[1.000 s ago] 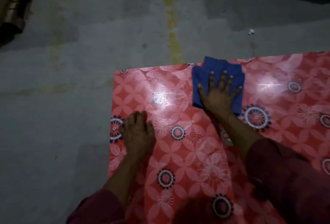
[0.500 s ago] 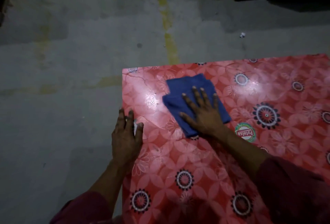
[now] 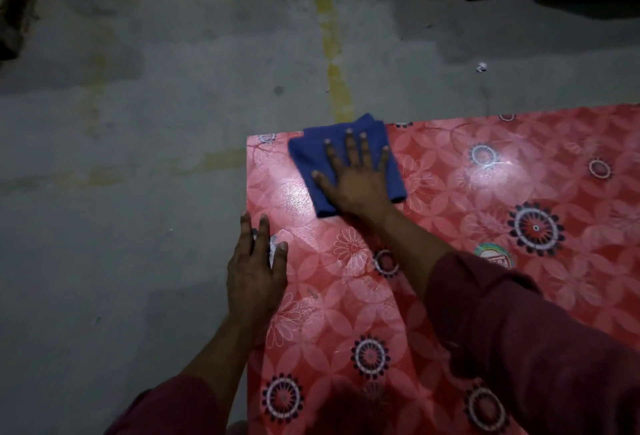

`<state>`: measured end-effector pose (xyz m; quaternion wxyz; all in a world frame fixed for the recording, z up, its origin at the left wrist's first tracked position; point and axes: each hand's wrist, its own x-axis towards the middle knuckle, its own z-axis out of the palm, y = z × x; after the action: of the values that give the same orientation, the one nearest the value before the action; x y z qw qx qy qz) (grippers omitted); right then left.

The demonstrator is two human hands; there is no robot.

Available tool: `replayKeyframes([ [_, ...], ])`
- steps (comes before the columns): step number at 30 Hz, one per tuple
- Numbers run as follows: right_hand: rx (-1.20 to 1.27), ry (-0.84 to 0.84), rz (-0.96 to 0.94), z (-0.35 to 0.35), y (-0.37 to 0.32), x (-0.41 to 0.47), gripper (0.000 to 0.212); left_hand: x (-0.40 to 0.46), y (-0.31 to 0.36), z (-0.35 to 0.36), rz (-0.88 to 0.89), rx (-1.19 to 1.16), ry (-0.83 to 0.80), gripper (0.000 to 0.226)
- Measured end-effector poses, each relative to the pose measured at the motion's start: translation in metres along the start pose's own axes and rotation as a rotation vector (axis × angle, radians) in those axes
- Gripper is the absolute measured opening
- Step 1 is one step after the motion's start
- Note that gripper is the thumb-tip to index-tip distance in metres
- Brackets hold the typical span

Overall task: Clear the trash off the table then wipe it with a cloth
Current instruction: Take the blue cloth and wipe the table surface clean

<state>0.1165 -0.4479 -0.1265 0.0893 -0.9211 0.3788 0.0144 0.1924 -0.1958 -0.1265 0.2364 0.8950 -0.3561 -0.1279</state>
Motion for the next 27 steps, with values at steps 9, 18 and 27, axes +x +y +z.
replayKeyframes([
  [9, -0.098, -0.005, -0.032, -0.005, 0.085, -0.143, 0.076, 0.0, 0.004, -0.002, 0.001, -0.017, -0.017, 0.064],
  [18, 0.002, 0.034, 0.437, -0.007, 0.063, -0.105, 0.077, -0.003, 0.006, -0.005, 0.009, -0.007, -0.021, 0.063],
  [27, -0.017, 0.036, -0.21, 0.01, 0.032, -0.213, 0.075, -0.002, 0.001, 0.0, 0.021, -0.024, -0.008, 0.063],
])
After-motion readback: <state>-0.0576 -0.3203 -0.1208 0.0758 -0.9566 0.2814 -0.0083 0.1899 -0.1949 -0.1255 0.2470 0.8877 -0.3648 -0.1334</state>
